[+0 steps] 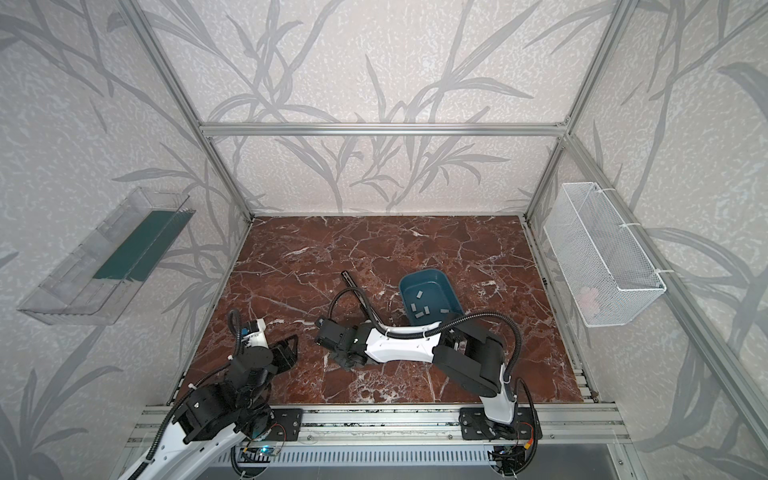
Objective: Load the staples into the stapler
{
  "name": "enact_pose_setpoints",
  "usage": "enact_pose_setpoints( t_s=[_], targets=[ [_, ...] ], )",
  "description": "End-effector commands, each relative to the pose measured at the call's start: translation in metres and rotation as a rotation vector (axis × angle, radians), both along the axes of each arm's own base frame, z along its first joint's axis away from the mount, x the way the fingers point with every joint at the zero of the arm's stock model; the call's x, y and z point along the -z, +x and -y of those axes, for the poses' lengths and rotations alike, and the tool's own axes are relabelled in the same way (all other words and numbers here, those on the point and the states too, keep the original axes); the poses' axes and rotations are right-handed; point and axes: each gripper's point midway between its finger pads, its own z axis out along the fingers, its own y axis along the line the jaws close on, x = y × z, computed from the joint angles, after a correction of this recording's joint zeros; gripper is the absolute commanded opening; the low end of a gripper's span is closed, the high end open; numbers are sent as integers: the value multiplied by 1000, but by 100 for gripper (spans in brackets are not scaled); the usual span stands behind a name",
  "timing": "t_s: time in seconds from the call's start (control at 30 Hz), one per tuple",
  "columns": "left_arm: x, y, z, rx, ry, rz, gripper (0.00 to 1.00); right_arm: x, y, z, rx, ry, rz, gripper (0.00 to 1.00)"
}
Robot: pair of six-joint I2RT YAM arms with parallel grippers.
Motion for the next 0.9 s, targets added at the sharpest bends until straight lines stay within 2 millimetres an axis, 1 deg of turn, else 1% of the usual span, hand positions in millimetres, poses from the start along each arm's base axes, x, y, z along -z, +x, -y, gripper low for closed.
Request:
enact_pose_setpoints(
  t_s=[0.0, 0.17, 0.5, 0.63, 0.77, 0.87],
  targets=[
    [4, -1, -3, -4, 23, -2, 57, -1, -1, -3, -4, -5, -10, 14],
    [5, -1, -3, -5, 24, -2, 57, -4, 0, -3, 1, 2, -6, 14],
    [4, 0, -3, -6, 24, -1, 57, -24, 1, -1, 43, 55, 2, 14],
    [4, 0, -4, -9, 24, 0, 57, -28, 0, -2, 68, 81, -14, 14],
    [4, 0, -4, -9, 26, -1, 57, -29, -1, -3, 85, 97, -28, 14],
    [4, 0, -4, -8, 26, -1, 57, -26, -1, -3, 89, 93, -33, 14]
  ],
)
